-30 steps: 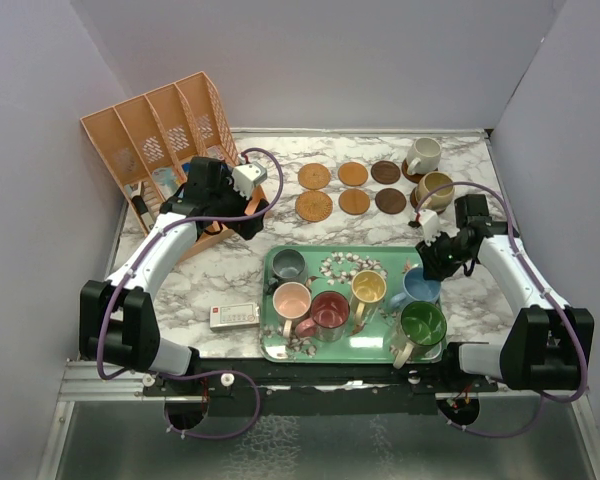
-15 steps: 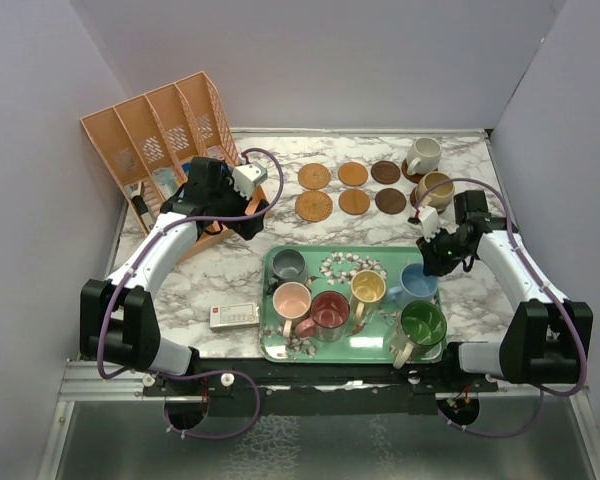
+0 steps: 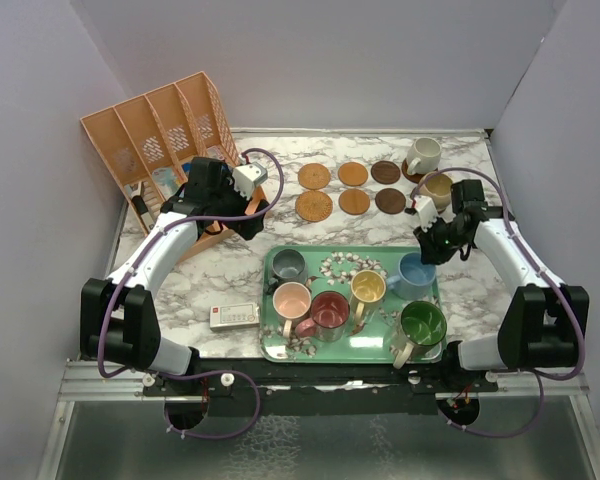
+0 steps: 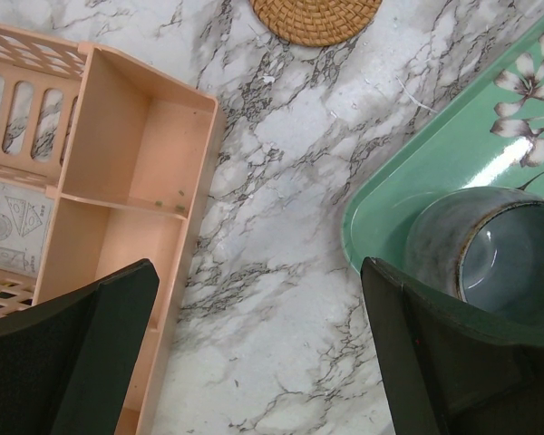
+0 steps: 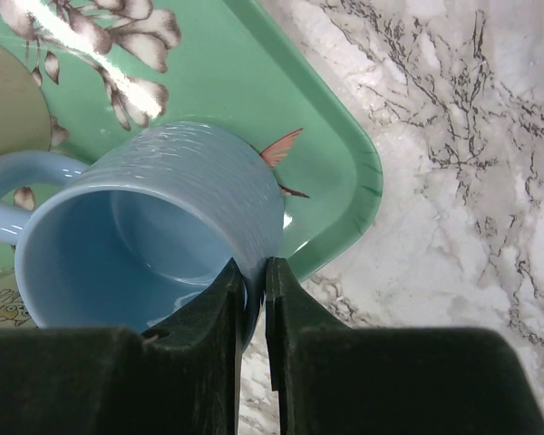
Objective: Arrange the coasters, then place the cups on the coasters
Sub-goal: Pick up the cup from the tray.
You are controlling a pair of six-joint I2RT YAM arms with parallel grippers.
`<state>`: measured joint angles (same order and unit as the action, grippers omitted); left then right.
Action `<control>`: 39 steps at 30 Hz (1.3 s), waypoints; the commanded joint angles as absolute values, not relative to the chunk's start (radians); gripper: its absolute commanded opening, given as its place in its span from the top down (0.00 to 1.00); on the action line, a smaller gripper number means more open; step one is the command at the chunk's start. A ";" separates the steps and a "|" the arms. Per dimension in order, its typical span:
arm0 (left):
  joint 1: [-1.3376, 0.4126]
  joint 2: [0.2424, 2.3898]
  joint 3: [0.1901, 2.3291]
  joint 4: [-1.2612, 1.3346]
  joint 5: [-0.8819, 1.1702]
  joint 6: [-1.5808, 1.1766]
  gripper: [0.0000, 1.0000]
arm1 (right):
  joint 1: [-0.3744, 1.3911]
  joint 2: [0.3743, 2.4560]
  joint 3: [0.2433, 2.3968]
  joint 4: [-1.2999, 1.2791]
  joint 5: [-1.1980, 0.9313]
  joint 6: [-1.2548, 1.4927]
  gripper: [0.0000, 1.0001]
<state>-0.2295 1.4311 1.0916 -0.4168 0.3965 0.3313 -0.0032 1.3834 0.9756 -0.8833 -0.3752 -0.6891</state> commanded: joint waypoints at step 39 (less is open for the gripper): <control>-0.233 1.415 1.077 -0.396 0.427 0.340 0.01 | 0.069 1.997 2.124 -1.029 -0.453 -0.801 0.99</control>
<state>-0.2295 1.4311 1.0885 -0.4122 0.3992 0.3313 0.0658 1.9076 1.9591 -1.0367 -0.4080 -0.8017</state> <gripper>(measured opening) 0.990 0.114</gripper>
